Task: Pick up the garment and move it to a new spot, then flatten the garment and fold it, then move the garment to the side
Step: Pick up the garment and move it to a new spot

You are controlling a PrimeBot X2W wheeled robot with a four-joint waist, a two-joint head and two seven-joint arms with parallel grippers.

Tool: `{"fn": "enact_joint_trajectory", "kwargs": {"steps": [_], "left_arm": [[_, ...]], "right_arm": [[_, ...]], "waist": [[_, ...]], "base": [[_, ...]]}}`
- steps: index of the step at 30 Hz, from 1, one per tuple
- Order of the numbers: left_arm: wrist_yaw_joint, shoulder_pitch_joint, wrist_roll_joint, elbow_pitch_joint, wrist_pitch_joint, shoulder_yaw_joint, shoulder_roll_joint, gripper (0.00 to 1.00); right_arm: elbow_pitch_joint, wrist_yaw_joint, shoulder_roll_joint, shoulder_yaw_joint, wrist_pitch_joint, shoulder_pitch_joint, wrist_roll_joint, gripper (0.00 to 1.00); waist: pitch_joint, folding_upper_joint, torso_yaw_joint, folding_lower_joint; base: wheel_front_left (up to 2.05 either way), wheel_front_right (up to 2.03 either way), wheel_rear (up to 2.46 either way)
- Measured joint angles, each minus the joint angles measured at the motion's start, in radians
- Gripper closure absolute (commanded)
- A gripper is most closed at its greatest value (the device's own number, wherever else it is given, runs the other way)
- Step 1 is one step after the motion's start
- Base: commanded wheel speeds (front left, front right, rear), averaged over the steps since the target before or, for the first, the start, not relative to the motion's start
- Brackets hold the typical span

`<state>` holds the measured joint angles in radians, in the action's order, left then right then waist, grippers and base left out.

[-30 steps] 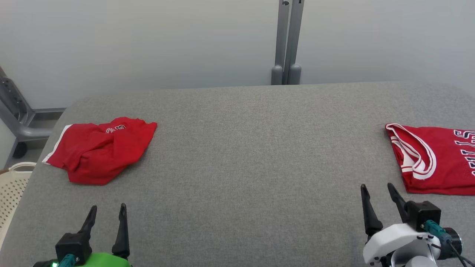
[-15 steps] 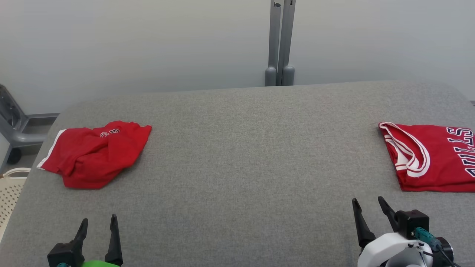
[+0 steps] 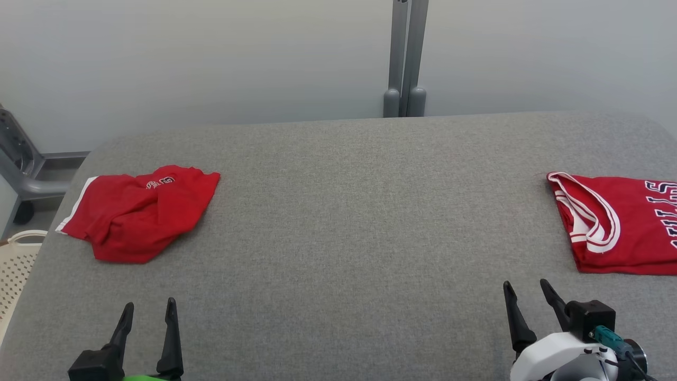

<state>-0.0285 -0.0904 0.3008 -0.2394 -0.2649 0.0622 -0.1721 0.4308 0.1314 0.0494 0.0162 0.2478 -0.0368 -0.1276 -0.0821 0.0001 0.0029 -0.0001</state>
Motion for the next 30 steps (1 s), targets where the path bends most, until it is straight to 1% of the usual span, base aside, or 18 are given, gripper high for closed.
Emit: {"fn": "enact_joint_trajectory", "kwargs": {"steps": [7,13,18,25,26,30], "left_arm": [[-0.017,0.001,-0.013,-0.022,0.000,-0.006,0.014,0.00],[-0.028,0.005,-0.022,-0.034,0.000,-0.017,0.025,0.00],[-0.034,0.005,-0.034,-0.043,0.000,-0.025,0.027,0.00],[-0.038,0.000,-0.045,-0.045,0.000,-0.033,0.022,0.00],[-0.038,0.000,-0.045,-0.045,0.000,-0.033,0.022,0.00],[-0.041,-0.002,-0.048,-0.040,0.000,-0.040,0.014,0.00]], "right_arm": [[0.003,0.000,0.000,0.003,-0.007,-0.003,0.007,0.00],[0.003,0.000,0.000,-0.002,-0.014,-0.002,0.006,0.00],[0.002,0.000,0.000,-0.013,-0.015,0.004,0.000,0.00],[0.000,0.000,0.000,-0.035,-0.008,0.012,-0.015,0.00],[0.000,0.000,0.000,-0.035,-0.008,0.012,-0.015,0.00],[0.001,0.000,0.001,-0.048,-0.006,0.012,-0.030,0.00]], "waist": [[0.000,0.0000,0.007,0.0000],[0.000,0.0000,0.037,0.0000],[-0.001,0.0000,0.080,0.0000],[-0.007,-0.0001,0.165,0.0000],[-0.007,-0.0001,0.165,0.0000],[-0.010,0.0000,0.220,0.0000]], "base": [[0.00,0.00,0.00],[0.00,0.00,0.00],[0.00,0.00,0.00],[0.00,0.00,0.00],[0.00,0.00,0.00],[0.00,0.00,0.00]]}}
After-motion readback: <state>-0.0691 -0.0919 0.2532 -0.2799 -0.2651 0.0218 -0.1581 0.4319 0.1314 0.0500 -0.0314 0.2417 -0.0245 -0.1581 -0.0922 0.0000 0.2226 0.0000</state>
